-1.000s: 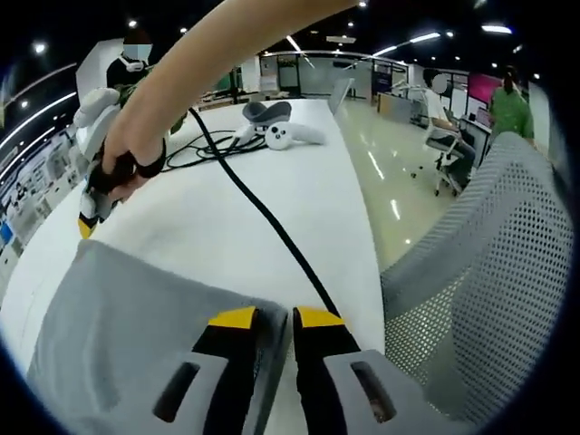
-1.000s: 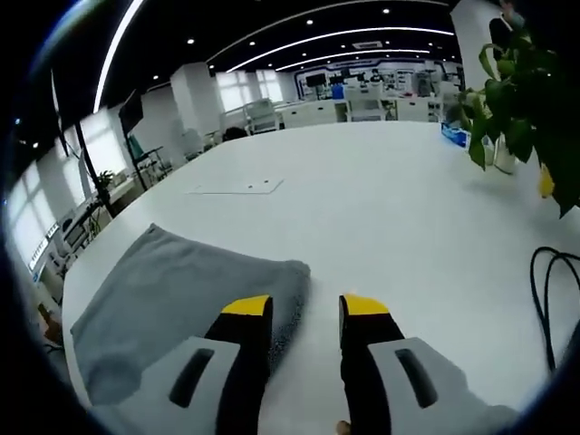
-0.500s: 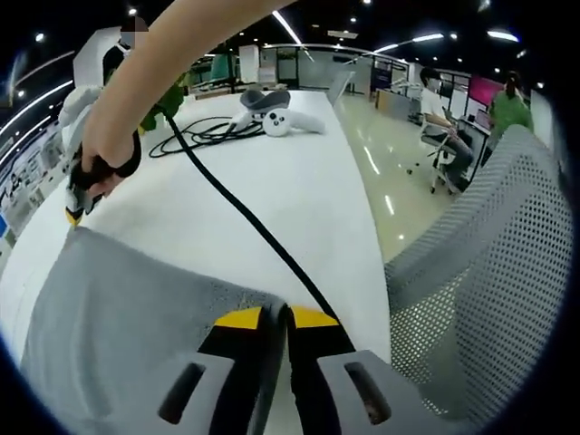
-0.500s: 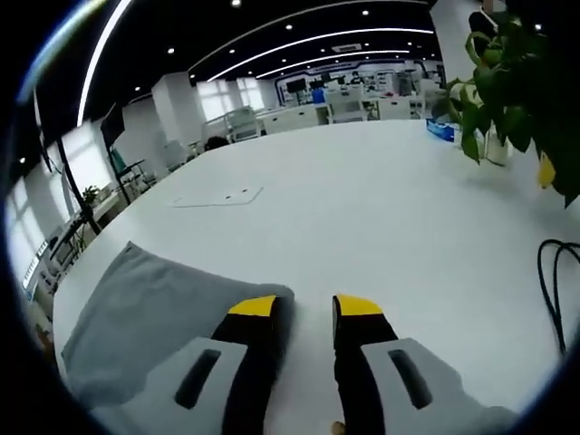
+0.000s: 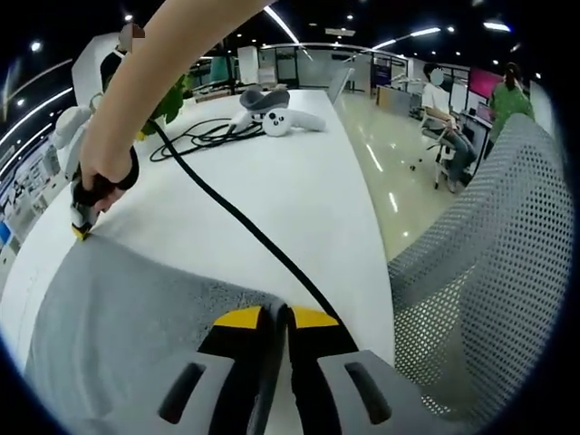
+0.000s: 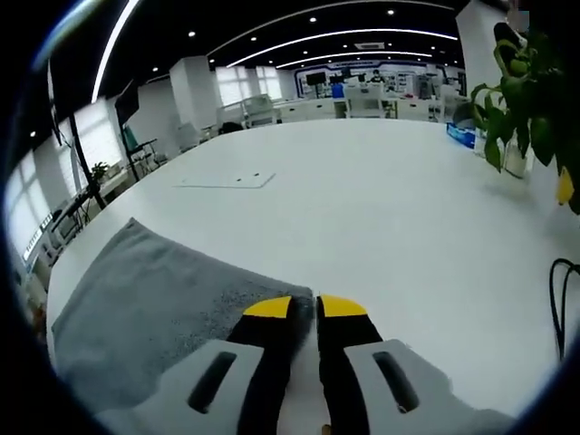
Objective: Fold the towel on the table until its edges align and the towel forms a compact rectangular stack.
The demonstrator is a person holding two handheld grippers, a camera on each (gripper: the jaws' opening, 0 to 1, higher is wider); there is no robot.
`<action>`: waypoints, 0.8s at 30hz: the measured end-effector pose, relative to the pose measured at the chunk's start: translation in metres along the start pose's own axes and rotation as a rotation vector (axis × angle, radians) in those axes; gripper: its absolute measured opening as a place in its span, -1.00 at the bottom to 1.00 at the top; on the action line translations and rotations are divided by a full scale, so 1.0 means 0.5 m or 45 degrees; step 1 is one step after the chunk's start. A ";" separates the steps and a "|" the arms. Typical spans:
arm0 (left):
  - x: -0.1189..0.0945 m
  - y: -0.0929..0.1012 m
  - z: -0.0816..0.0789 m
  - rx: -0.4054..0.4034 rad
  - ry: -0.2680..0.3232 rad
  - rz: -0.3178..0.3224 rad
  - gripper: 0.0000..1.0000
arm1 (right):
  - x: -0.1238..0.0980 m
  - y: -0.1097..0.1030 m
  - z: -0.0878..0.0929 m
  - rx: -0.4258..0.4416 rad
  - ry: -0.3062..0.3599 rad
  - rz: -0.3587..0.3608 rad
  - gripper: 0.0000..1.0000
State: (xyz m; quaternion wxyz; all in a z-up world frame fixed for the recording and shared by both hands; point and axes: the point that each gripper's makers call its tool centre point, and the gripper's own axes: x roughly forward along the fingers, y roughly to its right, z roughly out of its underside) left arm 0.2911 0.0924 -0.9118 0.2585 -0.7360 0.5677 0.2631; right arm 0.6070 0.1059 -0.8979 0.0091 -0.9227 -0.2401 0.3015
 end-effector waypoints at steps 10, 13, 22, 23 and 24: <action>-0.001 -0.006 0.000 0.016 -0.002 -0.034 -0.92 | 0.004 0.000 0.000 0.010 -0.003 0.008 -0.97; -0.001 -0.004 0.000 0.050 0.002 -0.043 -0.94 | 0.006 0.002 -0.001 0.011 -0.005 0.009 -0.97; -0.009 -0.004 -0.004 0.006 0.030 -0.077 -1.00 | 0.008 0.007 -0.008 0.045 0.018 0.023 -0.99; -0.011 -0.007 -0.005 0.010 0.033 -0.078 -0.99 | 0.009 0.008 -0.008 0.045 0.016 0.023 -0.99; -0.013 -0.009 -0.008 0.017 0.039 -0.076 -0.99 | 0.007 0.008 -0.012 0.041 0.017 0.021 -0.99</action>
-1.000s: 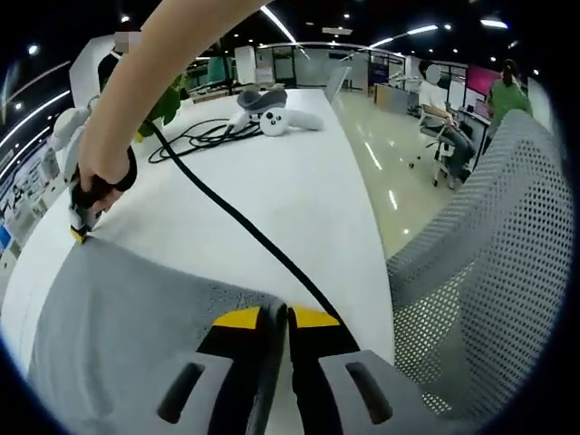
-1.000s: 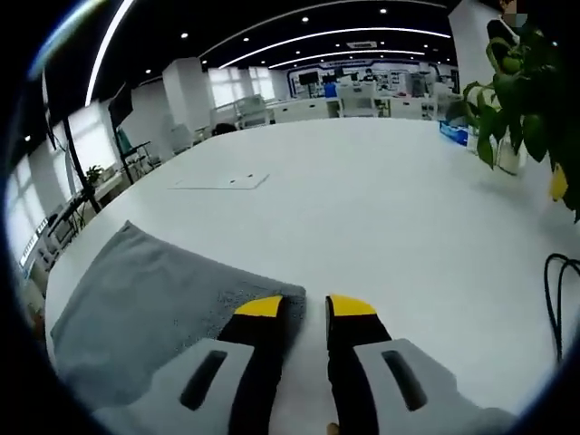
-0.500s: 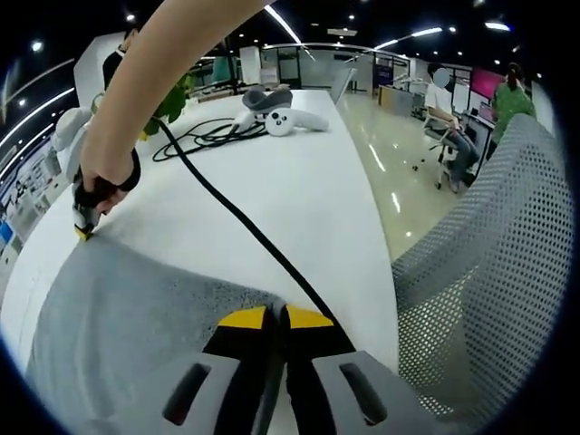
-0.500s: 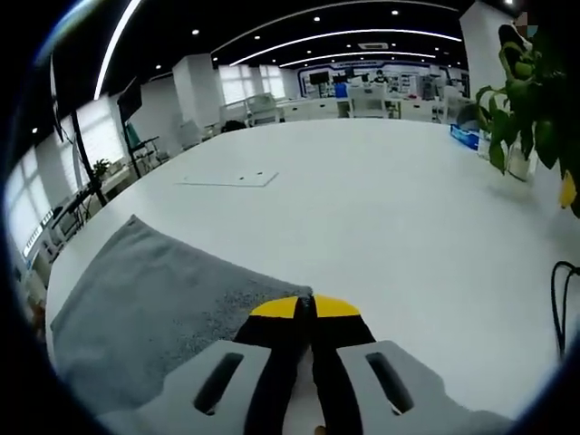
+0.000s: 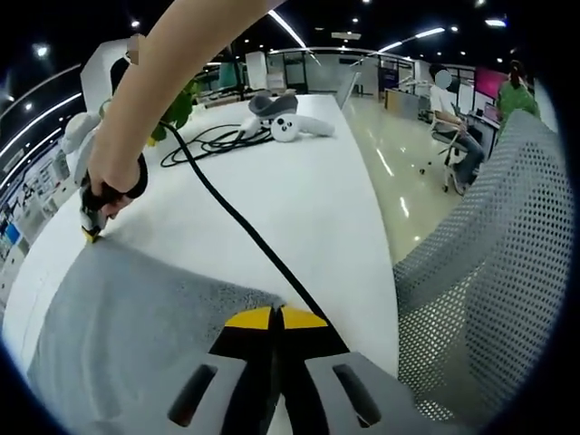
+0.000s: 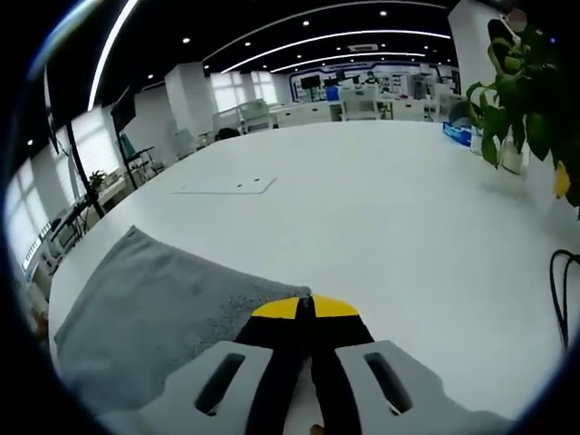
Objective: Fold the towel on the table until its edges align and the towel forms a compact rectangular stack.
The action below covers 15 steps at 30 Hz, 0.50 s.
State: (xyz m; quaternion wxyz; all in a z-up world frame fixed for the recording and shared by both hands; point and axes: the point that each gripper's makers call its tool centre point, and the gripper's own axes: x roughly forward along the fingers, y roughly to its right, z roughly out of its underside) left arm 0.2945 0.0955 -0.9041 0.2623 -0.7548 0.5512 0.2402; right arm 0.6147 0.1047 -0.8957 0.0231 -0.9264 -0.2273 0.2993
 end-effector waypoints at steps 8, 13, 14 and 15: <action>-0.028 -0.013 -0.021 -0.066 0.052 -0.017 -0.99 | -0.006 -0.015 -0.027 0.001 0.020 -0.026 -0.99; -0.053 -0.027 -0.031 -0.081 0.087 -0.053 -0.99 | -0.013 -0.023 -0.042 0.008 0.037 -0.041 -0.99; -0.060 -0.032 -0.034 -0.092 0.097 -0.063 -0.98 | -0.015 -0.025 -0.045 0.008 0.040 -0.042 -0.99; -0.065 -0.037 -0.035 -0.107 0.107 -0.073 -0.98 | -0.017 -0.028 -0.050 0.007 0.046 -0.045 -0.99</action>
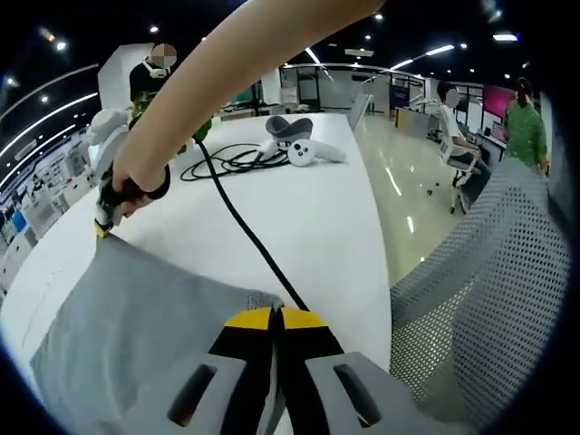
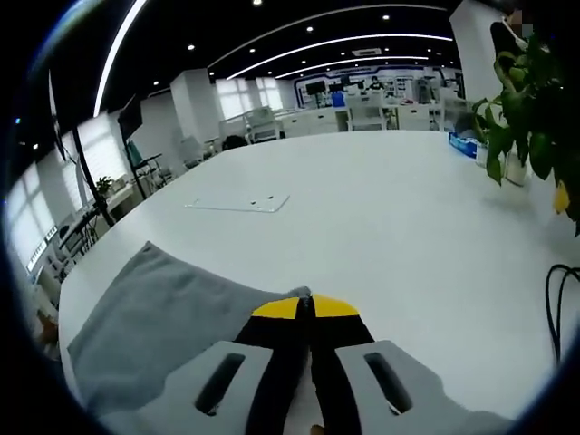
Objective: Fold the towel on the table until its edges align and the towel forms a compact rectangular stack.
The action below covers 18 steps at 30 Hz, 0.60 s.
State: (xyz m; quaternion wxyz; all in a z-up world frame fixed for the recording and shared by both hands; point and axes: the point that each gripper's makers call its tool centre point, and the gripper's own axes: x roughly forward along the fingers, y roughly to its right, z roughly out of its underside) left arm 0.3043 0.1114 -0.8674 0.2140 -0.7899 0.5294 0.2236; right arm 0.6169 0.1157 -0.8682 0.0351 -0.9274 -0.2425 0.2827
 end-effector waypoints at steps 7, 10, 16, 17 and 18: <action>-0.045 -0.034 -0.005 -0.044 0.044 -0.064 -0.98 | -0.013 -0.029 -0.026 -0.007 0.026 -0.026 -0.99; -0.061 -0.043 -0.009 -0.063 0.064 -0.087 -0.98 | -0.016 -0.042 -0.039 -0.013 0.040 -0.031 -0.99; -0.107 -0.058 -0.021 -0.124 0.111 -0.131 -0.98 | -0.008 -0.057 -0.072 -0.014 0.075 -0.039 -0.99; -0.114 -0.061 -0.023 -0.128 0.119 -0.141 -0.98 | -0.006 -0.061 -0.079 -0.016 0.079 -0.039 -0.99; -0.125 -0.066 -0.024 -0.134 0.128 -0.156 -0.98 | -0.005 -0.064 -0.083 -0.014 0.082 -0.038 -0.99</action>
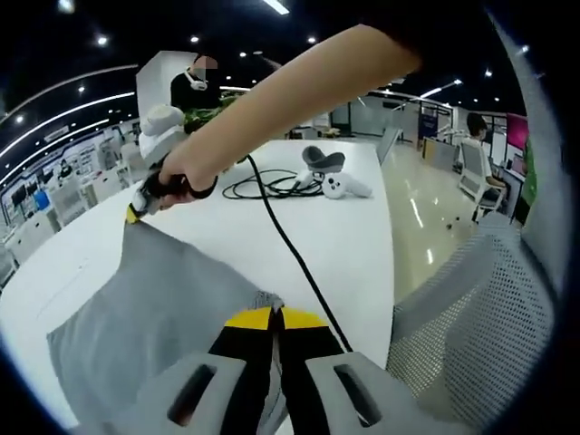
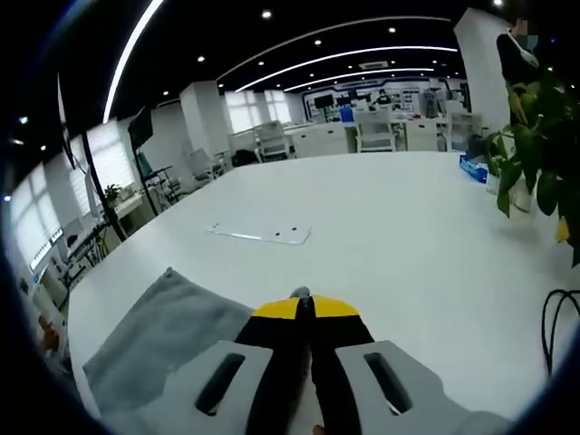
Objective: Fold the towel on the table until its edges align and the towel forms a compact rectangular stack.
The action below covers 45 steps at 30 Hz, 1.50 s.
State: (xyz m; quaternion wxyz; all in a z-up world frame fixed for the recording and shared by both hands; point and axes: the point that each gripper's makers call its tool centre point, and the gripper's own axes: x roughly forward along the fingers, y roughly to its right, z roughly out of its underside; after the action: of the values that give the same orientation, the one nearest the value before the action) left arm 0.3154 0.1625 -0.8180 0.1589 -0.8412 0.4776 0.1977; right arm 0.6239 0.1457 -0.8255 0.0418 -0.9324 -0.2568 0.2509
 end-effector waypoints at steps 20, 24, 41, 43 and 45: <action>-0.148 -0.051 0.004 -0.040 0.074 -0.087 -0.98 | 0.024 -0.113 -0.100 0.055 0.050 -0.025 -0.99; -0.172 -0.059 0.006 -0.062 0.095 -0.114 -0.98 | 0.030 -0.154 -0.113 0.040 0.050 -0.045 -0.99; -0.279 -0.107 0.057 -0.165 0.103 -0.262 -0.98 | 0.069 -0.275 -0.128 0.026 0.043 -0.100 -0.99; -0.288 -0.111 0.066 -0.188 0.102 -0.271 -0.98 | 0.077 -0.288 -0.128 0.034 0.043 -0.108 -0.99; -0.297 -0.115 0.075 -0.211 0.102 -0.279 -0.98 | 0.083 -0.303 -0.126 0.030 0.040 -0.114 -0.99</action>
State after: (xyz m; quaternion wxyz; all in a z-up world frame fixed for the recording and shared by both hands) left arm 0.2890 0.3180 -0.7740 0.0904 -0.9058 0.3707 0.1841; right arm 0.6164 0.3006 -0.7577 0.0681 -0.9232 -0.2947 0.2372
